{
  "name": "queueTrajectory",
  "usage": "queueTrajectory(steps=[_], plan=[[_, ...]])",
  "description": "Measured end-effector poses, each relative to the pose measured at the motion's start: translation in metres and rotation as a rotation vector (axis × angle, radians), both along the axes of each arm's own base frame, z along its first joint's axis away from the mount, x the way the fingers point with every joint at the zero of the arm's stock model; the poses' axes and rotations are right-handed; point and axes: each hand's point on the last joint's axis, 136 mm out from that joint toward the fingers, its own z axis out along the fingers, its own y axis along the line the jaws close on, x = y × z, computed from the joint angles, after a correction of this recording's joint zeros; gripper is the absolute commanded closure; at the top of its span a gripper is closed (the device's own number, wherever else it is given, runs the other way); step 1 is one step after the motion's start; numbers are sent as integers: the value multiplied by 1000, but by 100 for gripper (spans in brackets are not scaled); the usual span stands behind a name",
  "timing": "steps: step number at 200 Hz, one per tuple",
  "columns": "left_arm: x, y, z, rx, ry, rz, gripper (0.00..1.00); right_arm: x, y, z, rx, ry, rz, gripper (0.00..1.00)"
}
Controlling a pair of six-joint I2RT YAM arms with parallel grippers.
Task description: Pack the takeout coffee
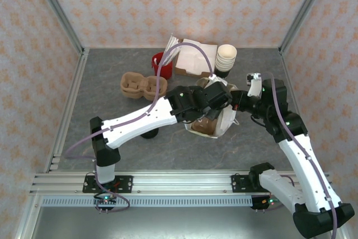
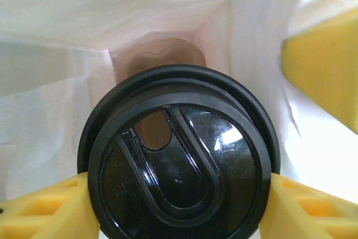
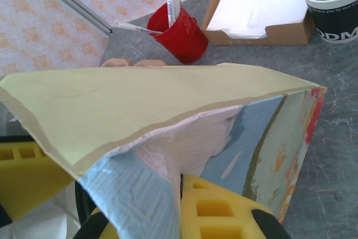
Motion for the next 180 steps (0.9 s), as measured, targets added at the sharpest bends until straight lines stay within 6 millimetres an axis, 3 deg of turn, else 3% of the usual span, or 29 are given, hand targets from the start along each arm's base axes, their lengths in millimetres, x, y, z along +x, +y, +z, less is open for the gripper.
queueTrajectory(steps=[30,86,145,180], plan=[[5,6,-2,16,-33,27,35,-1,1,2,6,-5,5,100],[8,1,-18,11,-33,28,35,-1,1,-4,19,18,-5,100],[16,-8,-17,-47,-30,34,35,1,1,-11,46,46,-25,100],[22,-13,-32,-41,-4,47,35,2,2,-15,65,61,-37,100]])
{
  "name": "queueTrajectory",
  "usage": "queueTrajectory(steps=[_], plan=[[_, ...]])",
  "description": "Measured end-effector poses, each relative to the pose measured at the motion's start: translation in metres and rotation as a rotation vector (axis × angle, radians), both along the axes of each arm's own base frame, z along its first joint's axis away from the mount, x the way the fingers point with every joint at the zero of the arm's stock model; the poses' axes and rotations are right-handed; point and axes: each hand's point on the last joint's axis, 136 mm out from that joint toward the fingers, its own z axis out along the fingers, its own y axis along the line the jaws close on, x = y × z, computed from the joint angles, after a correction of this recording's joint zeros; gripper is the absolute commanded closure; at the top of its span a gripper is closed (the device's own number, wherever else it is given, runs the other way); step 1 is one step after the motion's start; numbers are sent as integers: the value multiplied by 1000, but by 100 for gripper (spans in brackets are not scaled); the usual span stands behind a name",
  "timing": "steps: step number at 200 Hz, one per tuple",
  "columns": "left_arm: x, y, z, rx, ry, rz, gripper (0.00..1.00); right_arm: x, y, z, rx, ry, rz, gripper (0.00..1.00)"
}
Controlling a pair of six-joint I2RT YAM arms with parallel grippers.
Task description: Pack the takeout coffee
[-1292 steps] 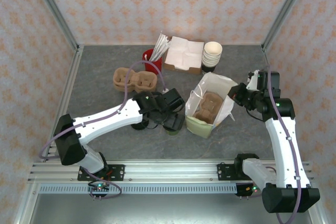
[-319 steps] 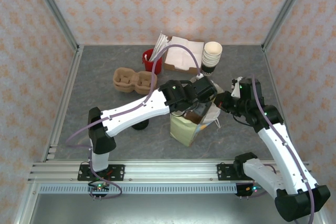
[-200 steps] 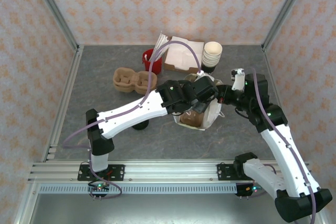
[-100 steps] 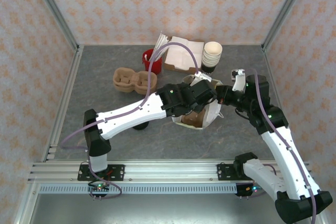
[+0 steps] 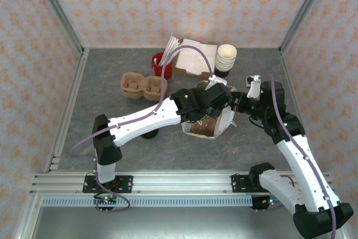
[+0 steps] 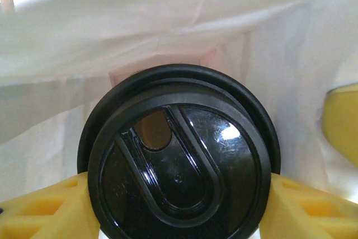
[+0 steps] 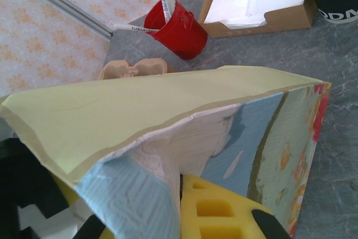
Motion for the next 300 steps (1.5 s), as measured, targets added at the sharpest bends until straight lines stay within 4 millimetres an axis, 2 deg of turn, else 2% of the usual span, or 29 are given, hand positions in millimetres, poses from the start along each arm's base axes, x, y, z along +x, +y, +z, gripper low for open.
queueTrajectory(steps=[118,163,205,267,300], plan=[[10,5,-28,14,53,34,35,5,-1,-10,39,41,-44,100],[13,3,-30,0,66,32,35,8,-5,-12,49,58,-84,100],[8,7,-39,1,97,23,35,10,-10,-17,77,108,-147,100],[-5,17,-24,-48,113,15,35,18,-13,-28,103,174,-190,100],[-5,14,-28,-49,125,8,36,16,-8,-27,116,178,-159,100]])
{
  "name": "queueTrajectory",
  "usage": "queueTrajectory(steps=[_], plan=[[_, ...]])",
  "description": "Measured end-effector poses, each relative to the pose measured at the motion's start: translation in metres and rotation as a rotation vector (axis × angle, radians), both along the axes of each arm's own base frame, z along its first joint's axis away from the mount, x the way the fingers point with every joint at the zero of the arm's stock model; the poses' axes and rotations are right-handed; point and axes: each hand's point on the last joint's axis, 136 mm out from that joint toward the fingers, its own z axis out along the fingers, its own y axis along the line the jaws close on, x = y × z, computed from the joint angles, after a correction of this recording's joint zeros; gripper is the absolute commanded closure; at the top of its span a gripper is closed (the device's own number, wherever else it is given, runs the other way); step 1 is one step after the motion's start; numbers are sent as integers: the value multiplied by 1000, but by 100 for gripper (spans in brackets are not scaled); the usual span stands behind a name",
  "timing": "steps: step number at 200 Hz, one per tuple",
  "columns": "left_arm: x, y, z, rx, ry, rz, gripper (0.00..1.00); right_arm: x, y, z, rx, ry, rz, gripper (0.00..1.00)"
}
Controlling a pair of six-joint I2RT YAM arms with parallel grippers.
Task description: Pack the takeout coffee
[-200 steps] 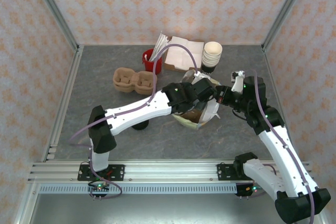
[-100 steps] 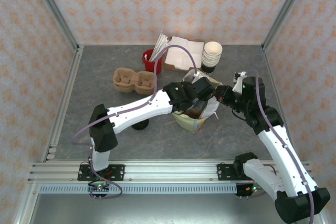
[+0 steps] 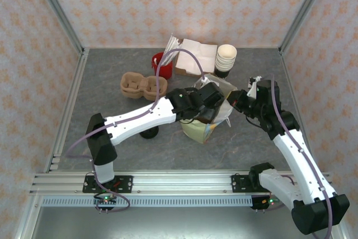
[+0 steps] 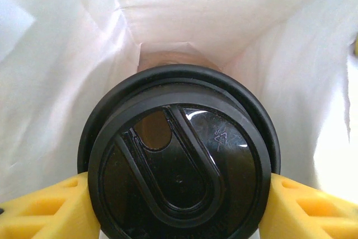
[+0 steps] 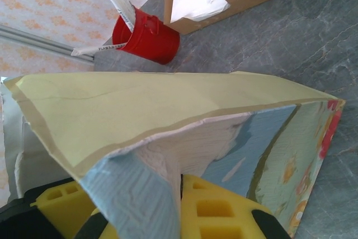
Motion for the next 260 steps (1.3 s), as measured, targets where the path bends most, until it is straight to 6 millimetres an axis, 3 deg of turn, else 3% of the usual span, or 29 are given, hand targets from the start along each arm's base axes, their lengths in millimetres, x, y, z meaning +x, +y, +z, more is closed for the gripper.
queueTrajectory(steps=[87,119,168,260], plan=[[16,-4,-7,-1,12,20,36,-4,14,12,31,-59,107,100],[21,-2,-5,-2,-2,35,36,-16,23,17,30,-96,179,100],[22,-1,-10,5,-2,38,36,-25,25,11,28,-108,217,100],[28,5,-13,50,-34,51,36,-22,28,5,31,-83,231,100]])
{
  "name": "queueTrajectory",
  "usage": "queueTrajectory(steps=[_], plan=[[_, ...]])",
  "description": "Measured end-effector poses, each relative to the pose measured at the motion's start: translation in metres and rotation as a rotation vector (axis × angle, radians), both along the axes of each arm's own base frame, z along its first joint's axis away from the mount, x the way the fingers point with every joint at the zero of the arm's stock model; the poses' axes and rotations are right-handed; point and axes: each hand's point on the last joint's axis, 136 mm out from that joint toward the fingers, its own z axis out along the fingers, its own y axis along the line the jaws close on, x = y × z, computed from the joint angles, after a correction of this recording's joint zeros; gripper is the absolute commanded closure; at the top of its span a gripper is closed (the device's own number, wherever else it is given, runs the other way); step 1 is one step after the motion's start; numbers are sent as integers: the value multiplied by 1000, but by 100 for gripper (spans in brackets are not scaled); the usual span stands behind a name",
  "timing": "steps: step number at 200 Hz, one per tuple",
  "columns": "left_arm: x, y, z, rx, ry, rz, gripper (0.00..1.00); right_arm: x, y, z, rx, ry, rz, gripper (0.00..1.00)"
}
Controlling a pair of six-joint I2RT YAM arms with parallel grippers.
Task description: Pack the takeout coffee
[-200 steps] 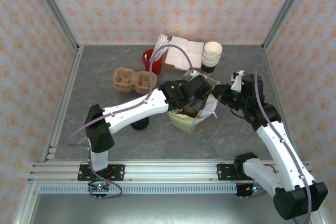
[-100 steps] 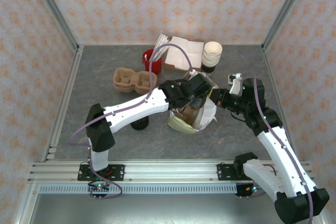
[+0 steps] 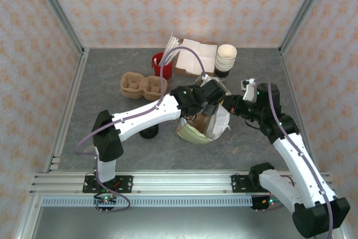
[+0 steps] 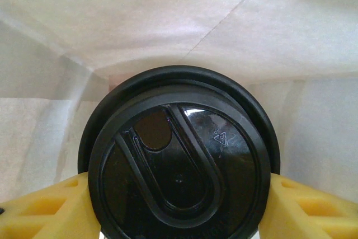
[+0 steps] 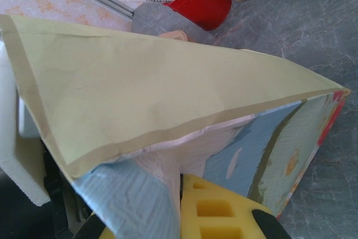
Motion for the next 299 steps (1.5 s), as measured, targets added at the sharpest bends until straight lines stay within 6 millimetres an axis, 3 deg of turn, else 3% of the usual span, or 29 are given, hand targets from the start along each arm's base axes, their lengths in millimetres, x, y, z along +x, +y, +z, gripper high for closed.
queueTrajectory(steps=[156,299], plan=[[1,7,-4,52,-2,13,35,2,-2,6,-16,24,-26,100],[3,9,-24,138,36,23,35,4,-4,-1,-25,56,-39,100]])
